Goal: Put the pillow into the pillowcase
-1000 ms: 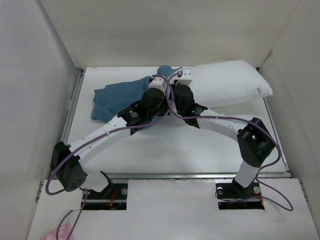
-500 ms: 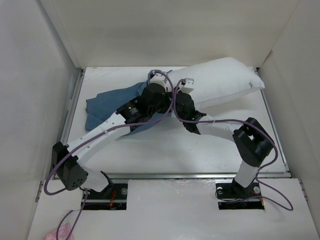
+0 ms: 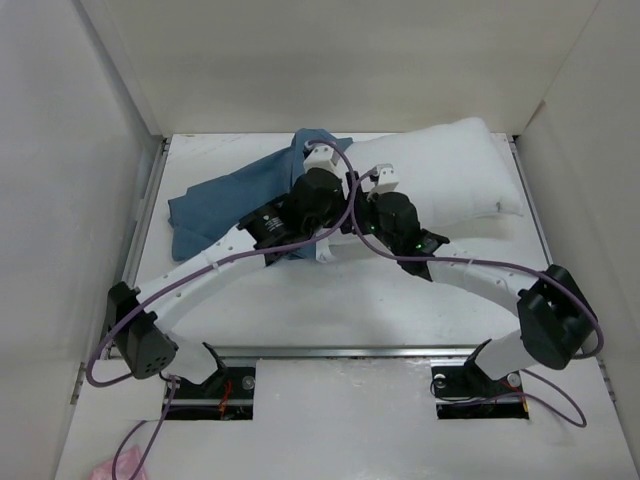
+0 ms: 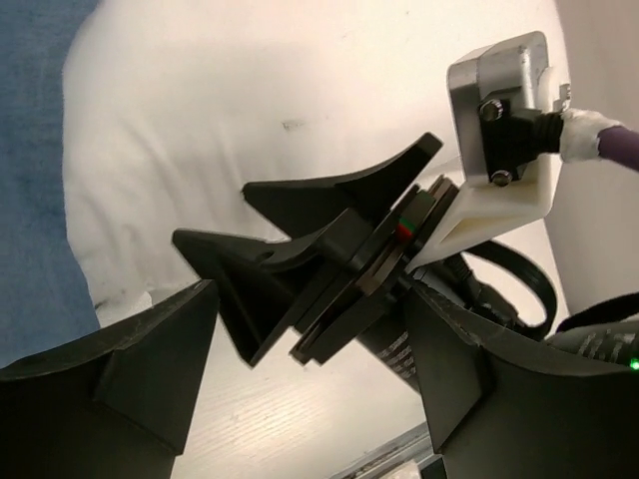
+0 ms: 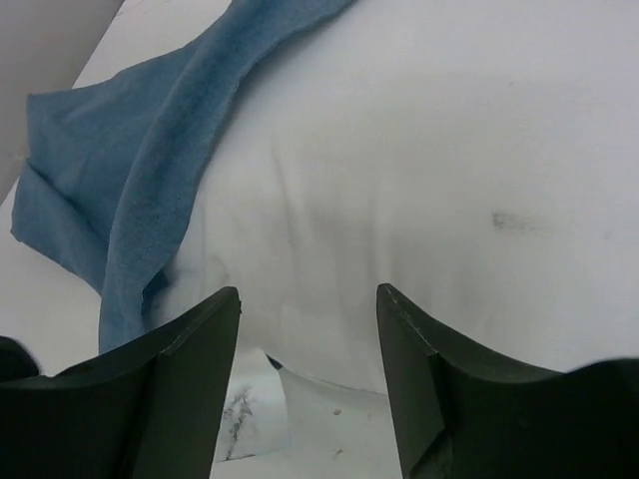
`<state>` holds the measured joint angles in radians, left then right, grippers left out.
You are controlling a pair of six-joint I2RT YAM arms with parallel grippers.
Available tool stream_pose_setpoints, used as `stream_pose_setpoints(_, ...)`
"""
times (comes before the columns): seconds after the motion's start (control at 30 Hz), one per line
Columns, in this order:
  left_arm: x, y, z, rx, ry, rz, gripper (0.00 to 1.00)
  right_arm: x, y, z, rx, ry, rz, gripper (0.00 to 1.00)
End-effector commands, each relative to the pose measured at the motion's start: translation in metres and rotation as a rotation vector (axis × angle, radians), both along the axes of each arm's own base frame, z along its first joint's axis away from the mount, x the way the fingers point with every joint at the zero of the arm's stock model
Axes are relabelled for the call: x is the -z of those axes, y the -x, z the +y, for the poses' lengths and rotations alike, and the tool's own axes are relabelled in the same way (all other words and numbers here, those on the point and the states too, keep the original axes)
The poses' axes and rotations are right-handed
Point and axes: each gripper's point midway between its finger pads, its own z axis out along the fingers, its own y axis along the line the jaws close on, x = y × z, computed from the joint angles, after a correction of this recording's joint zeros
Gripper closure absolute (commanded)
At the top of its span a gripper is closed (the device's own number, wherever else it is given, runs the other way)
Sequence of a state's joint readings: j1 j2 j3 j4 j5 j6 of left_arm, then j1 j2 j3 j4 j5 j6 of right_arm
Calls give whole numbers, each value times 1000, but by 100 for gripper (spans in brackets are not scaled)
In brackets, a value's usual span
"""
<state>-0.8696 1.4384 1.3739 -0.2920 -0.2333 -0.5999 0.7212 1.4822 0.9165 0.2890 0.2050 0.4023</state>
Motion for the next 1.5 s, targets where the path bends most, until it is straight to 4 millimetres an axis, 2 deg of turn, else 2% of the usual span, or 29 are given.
stream_pose_setpoints(0.0,-6,-10,67,-269,-88,-37,29,-42,-7,-22,26,43,-73,37)
stream_pose_setpoints(0.07,14,-9,88,-349,-151,-3,27,-35,-10,-34,34,121,-79,36)
stream_pose_setpoints(0.1,17,-7,89,-355,-154,10,27,-33,-12,-40,6,141,-87,36)
stream_pose_setpoints(0.13,32,-8,97,-377,-202,42,27,-32,-14,-42,-11,156,-94,34)
stream_pose_setpoints(0.17,38,-8,99,-393,-211,55,27,-29,-13,-44,-62,207,-109,31)
stream_pose_setpoints(0.3,68,-7,102,-409,-287,111,26,-28,-5,-35,-255,309,-183,20)
stream_pose_setpoints(0.37,85,-6,105,-430,-329,145,26,-29,0,-24,-332,302,-213,19)
stream_pose_setpoints(0.5,101,-11,115,-477,-375,174,26,-38,6,-11,-418,288,-274,17)
stream_pose_setpoints(0.57,110,-14,117,-485,-399,190,29,-45,8,-7,-449,281,-302,14)
stream_pose_setpoints(0.6,117,-15,116,-484,-417,201,35,-50,6,-6,-449,285,-318,12)
stream_pose_setpoints(0.63,117,-18,121,-510,-423,206,38,-50,7,-5,-465,302,-336,12)
stream_pose_setpoints(0.7,122,-19,129,-542,-446,223,47,-57,12,8,-501,312,-372,12)
stream_pose_setpoints(0.77,120,-18,131,-555,-451,225,59,-47,14,16,-536,353,-383,11)
stream_pose_setpoints(0.8,120,-18,131,-556,-451,225,62,-50,14,22,-547,356,-405,11)
stream_pose_setpoints(0.87,112,-19,130,-552,-431,208,67,-41,8,32,-574,358,-413,11)
stream_pose_setpoints(0.93,105,-17,131,-541,-408,197,69,-36,3,40,-596,356,-431,10)
stream_pose_setpoints(0.97,105,-17,131,-541,-408,197,69,-20,0,47,-620,356,-412,10)
stream_pose_setpoints(1.03,101,-16,130,-529,-399,195,70,-11,-5,58,-641,354,-404,10)
stream_pose_setpoints(1.1,93,-15,128,-523,-365,184,74,20,-17,64,-638,374,-362,10)
stream_pose_setpoints(1.17,89,-14,129,-518,-363,177,79,31,-34,67,-594,397,-351,16)
stream_pose_setpoints(1.2,81,-15,127,-506,-347,168,80,44,-44,70,-563,395,-334,34)
stream_pose_setpoints(1.23,77,-14,128,-502,-345,161,84,35,-55,70,-507,381,-311,46)
stream_pose_setpoints(1.27,74,-15,127,-502,-337,156,84,35,-59,67,-470,372,-291,61)
stream_pose_setpoints(1.3,65,-17,125,-497,-320,138,88,19,-62,63,-415,341,-320,96)
stream_pose_setpoints(1.33,66,-16,120,-468,-311,147,90,-19,-69,62,-329,231,-420,100)
stream_pose_setpoints(1.37,61,-16,117,-446,-296,138,90,-40,-71,53,-249,170,-472,100)
stream_pose_setpoints(1.4,50,-17,114,-428,-270,120,90,-49,-74,35,-137,134,-494,100)
stream_pose_setpoints(1.43,41,-18,107,-401,-251,94,91,-84,-74,26,-68,73,-561,100)
stream_pose_setpoints(1.47,40,-14,98,-368,-246,87,92,-93,-79,22,-28,59,-562,100)
